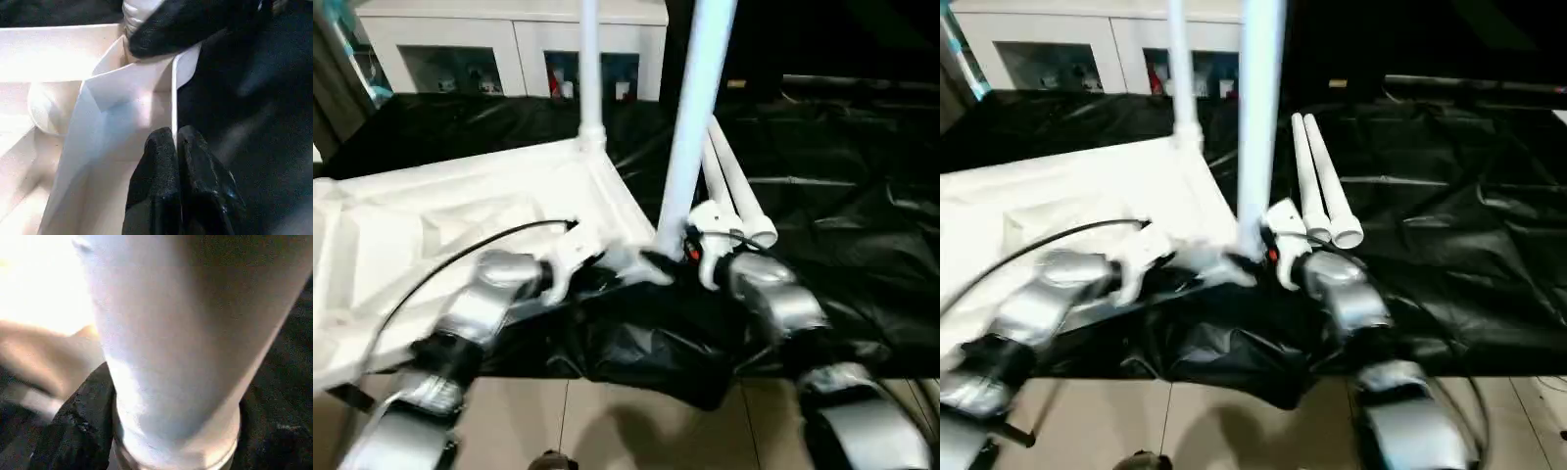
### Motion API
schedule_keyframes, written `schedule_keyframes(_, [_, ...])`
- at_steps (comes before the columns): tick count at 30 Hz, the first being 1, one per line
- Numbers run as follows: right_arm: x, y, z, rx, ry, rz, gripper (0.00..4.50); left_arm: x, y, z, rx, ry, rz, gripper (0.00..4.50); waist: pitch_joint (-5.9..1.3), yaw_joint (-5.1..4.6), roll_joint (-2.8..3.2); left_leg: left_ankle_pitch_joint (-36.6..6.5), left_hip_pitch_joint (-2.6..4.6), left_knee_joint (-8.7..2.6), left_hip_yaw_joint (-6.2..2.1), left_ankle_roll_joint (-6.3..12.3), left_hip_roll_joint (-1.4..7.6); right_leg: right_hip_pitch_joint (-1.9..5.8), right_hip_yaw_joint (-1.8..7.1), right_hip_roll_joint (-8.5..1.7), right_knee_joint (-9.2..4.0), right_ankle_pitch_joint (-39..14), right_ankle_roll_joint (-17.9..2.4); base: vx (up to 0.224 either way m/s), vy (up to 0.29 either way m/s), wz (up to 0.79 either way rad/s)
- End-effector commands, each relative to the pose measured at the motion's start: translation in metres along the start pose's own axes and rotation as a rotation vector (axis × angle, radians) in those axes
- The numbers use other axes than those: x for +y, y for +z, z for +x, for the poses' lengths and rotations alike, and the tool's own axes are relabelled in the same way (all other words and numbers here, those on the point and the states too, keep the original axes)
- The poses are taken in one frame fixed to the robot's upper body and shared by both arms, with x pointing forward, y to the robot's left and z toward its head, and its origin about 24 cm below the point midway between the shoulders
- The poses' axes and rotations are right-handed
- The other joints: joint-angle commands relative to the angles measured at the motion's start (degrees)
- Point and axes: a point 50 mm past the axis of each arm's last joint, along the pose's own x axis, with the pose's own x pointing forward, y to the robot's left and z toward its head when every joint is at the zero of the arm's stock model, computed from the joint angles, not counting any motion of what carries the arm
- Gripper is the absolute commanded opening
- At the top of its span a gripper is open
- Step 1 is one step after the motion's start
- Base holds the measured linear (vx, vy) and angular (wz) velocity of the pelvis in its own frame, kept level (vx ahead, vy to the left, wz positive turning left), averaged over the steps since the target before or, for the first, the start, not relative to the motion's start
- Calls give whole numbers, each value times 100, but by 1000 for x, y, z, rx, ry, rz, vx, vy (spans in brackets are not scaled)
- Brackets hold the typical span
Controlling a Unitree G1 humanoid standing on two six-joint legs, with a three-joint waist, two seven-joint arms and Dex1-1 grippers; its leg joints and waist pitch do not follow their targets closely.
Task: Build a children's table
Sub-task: Rotate leg to tighten
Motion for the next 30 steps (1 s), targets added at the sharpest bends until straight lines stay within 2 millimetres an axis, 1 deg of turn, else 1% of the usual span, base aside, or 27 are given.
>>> schedule_keyframes(1, [4, -25, 5, 104, -134, 97, 275, 6, 10, 10, -16, 112, -30, 0, -395, -37, -19, -1831, 202, -410, -8, -252, 73, 162, 176, -246, -523, -1774, -1059, 0, 0, 0])
schedule_keyframes(2, [8, -27, 8, 115, -152, 101, 275, 6, 14, 14, -22, 133, -41, 0, -389, -23, 3, -1900, 220, -413, -15, -276, 78, 151, 175, -255, -540, -1856, -1041, 0, 0, 0])
schedule_keyframes(3, [13, -28, 11, 121, -166, 107, 275, 5, 17, 18, -31, 143, -48, 0, -390, -20, -4, -2004, 220, -415, -19, -274, 77, 148, 177, -253, -553, -1902, -989, 0, 0, 0])
schedule_keyframes(4, [13, -28, 12, 122, -169, 108, 275, 5, 18, 19, -33, 145, -49, 0, -384, -29, -12, -2029, 211, -421, -18, -263, 74, 145, 178, -248, -560, -1933, -969, 0, 0, 0])
schedule_keyframes(5, [24, -25, 19, 111, -156, 111, 275, 0, 24, 27, -53, 136, -44, 0, -383, -23, -7, -2047, 191, -427, -31, -256, 69, 155, 175, -251, -560, -1949, -922, 0, 0, 0])
schedule_keyframes(6, [25, -24, 20, 109, -153, 110, 275, -1, 25, 27, -54, 134, -44, 0, -384, -29, -3, -2053, 183, -431, -31, -253, 67, 151, 175, -245, -559, -1926, -912, 0, 0, 0])
schedule_keyframes(7, [32, -19, 24, 77, -110, 115, 330, -4, 28, 31, -65, 114, -35, 0, -387, -15, -7, -2061, 196, -427, -27, -231, 73, 145, 177, -246, -563, -1806, -915, 0, 0, 0])
schedule_keyframes(8, [33, -17, 24, 70, -102, 120, 330, -5, 28, 31, -67, 110, -33, 0, -389, -16, -12, -2059, 190, -427, -26, -213, 73, 155, 177, -245, -561, -1773, -919, 0, 0, 0])
schedule_keyframes(9, [34, -14, 25, 54, -84, 129, 344, -5, 28, 31, -70, 103, -27, 0, -385, -17, -16, -2023, 164, -434, -32, -185, 69, 173, 171, -244, -552, -1733, -918, 0, 0, 0])
schedule_keyframes(10, [33, -9, 25, 37, -58, 119, 347, -6, 27, 29, -77, 81, -12, 0, -388, -17, -17, -2002, 154, -436, -33, -171, 69, 181, 169, -244, -550, -1709, -914, 0, 0, 0])
schedule_keyframes(11, [32, -8, 25, 34, -51, 108, 366, -6, 26, 27, -78, 73, -8, 0, -392, -17, -17, -1985, 149, -436, -35, -159, 70, 188, 167, -244, -546, -1679, -912, 0, 0, 0])
schedule_keyframes(12, [31, -6, 24, 28, -36, 90, 366, -6, 25, 26, -81, 57, 0, 0, -384, -22, -2, -1958, 141, -442, -40, -147, 69, 186, 164, -241, -540, -1627, -925, 0, 0, 0])
schedule_keyframes(13, [28, -3, 22, 16, -9, 68, 378, -8, 24, 22, -87, 20, 18, 0, -386, -36, -12, -1961, 143, -440, -35, -133, 69, 185, 165, -241, -544, -1594, -949, 0, 0, 0])
schedule_keyframes(14, [24, 0, 20, 10, 25, 44, 378, -9, 20, 17, -85, -14, 26, 0, -387, -46, -15, -1970, 138, -440, -40, -115, 77, 195, 162, -246, -537, -1576, -978, 0, 0, 0])
schedule_keyframes(16, [20, 2, 16, 9, 68, 6, 378, -9, 17, 11, -82, -50, 45, 0, -410, -60, -26, -1719, 104, -425, -31, -31, 72, 238, 157, -250, -508, -1327, -1042, 0, 0, 0])
schedule_keyframes(17, [19, 3, 15, 10, 74, 0, 378, -9, 17, 10, -81, -55, 48, 0, -410, -60, -26, -1719, 104, -425, -31, -31, 72, 238, 157, -250, -508, -1327, -1042, 0, 0, 0])
schedule_keyframes(18, [17, 4, 13, 12, 100, -22, 378, -10, 15, 8, -79, -71, 57, 0, -412, -56, -16, -1618, 123, -409, -13, 0, 76, 217, 164, -242, -504, -1200, -1091, 0, 0, 0])
schedule_keyframes(19, [13, 5, 6, 16, 163, -70, 378, -10, 11, 0, -72, -107, 64, 0, -423, -42, -17, -1513, 133, -395, -11, 41, 85, 226, 159, -240, -483, -1011, -1166, 0, 0, 0])
schedule_keyframes(20, [6, 5, -3, 30, 242, -121, 378, -10, 5, -9, -63, -148, 66, 0, -449, -28, -14, -1269, 106, -378, -13, 103, 90, 272, 147, -229, -428, -626, -1223, 0, 0, 0])
schedule_keyframes(21, [6, 5, -3, 30, 242, -121, 378, -10, 5, -9, -63, -148, 66, 0, -471, -12, 0, -1141, 111, -357, -12, 145, 92, 275, 137, -217, -394, -382, -1248, 0, 0, 0])
schedule_keyframes(22, [0, 6, -12, 46, 299, -165, 378, -10, 1, -18, -59, -184, 66, 0, -485, -16, -5, -821, 91, -318, 10, 300, 81, 293, 124, -182, -327, 249, -1411, 52, 4, 0])
schedule_keyframes(23, [0, 6, -12, 46, 299, -165, 378, -10, 1, -18, -59, -184, 66, 0, -493, -12, -2, -705, 90, -303, 13, 338, 82, 291, 124, -182, -307, 425, -1465, 0, 0, 0])
schedule_keyframes(24, [-6, 8, -18, 56, 328, -186, 378, -10, -2, -24, -57, -208, 66, 0, -503, -14, 1, -627, 93, -287, 19, 383, 79, 283, 123, -178, -290, 580, -1529, 0, 0, 0])
schedule_keyframes(25, [-10, 10, -21, 61, 344, -192, 378, -10, -4, -28, -55, -222, 65, 0, -497, -9, 9, -637, 91, -276, 23, 465, 81, 280, 108, -167, -272, 675, -1622, 0, 0, 0])
schedule_keyframes(27, [-14, 13, -26, 65, 375, -202, 378, -10, -7, -34, -47, -244, 55, 0, -492, -8, 8, -728, 104, -275, 29, 475, 87, 274, 113, -177, -277, 593, -1657, 0, 0, 0])
schedule_keyframes(29, [-15, 15, -28, 66, 394, -208, 378, -10, -9, -37, -42, -252, 52, 0, -471, -9, 3, -901, 116, -294, 33, 442, 95, 271, 117, -185, -309, 264, -1652, 0, 0, 0])
schedule_keyframes(30, [-15, 16, -29, 66, 404, -211, 378, -10, -9, -38, -46, -254, 45, 0, -467, -12, -32, -951, 123, -299, 42, 428, 100, 266, 122, -186, -324, 156, -1636, 0, 0, 0])
